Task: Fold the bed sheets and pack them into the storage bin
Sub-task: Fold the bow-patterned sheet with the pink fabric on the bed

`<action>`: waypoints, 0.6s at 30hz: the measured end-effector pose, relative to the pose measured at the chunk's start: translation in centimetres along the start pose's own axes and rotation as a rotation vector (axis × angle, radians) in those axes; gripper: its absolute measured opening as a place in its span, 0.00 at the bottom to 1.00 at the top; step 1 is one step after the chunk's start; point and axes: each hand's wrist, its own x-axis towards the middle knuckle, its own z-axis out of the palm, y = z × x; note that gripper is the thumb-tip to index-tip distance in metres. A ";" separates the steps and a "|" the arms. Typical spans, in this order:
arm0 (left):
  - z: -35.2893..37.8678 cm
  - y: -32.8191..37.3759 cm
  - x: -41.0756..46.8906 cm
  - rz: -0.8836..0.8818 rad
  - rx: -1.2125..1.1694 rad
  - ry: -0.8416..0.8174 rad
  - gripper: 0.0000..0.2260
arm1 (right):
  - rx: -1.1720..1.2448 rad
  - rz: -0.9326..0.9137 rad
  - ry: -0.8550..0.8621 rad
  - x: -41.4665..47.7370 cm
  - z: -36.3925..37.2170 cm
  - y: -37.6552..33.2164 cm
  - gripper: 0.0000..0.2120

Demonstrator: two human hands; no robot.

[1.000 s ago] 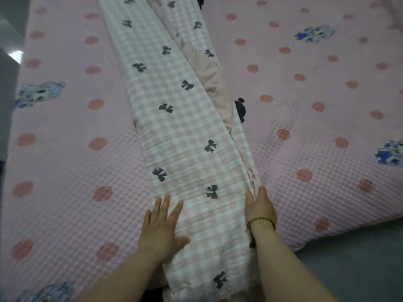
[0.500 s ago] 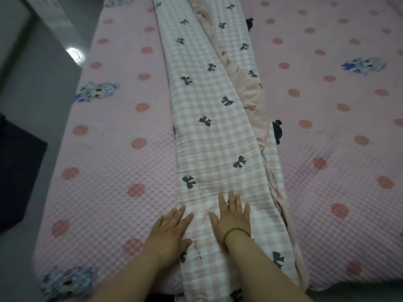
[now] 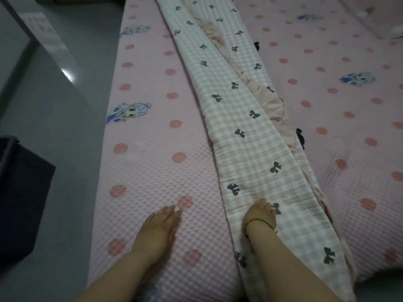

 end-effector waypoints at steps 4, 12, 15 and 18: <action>-2.4 -8.5 0.5 0.145 0.006 -0.011 0.21 | 0.203 0.121 -0.029 -1.5 2.0 -3.9 0.29; -7.6 -11.6 11.0 0.324 0.144 0.023 0.17 | 0.395 0.222 -0.160 -0.8 2.4 -5.6 0.44; -9.3 -7.7 16.6 0.411 0.209 0.121 0.19 | 0.432 0.248 -0.185 0.8 1.9 -5.9 0.43; -10.8 -4.6 22.2 0.413 0.381 0.152 0.24 | 0.475 0.292 -0.237 2.4 1.8 -5.8 0.42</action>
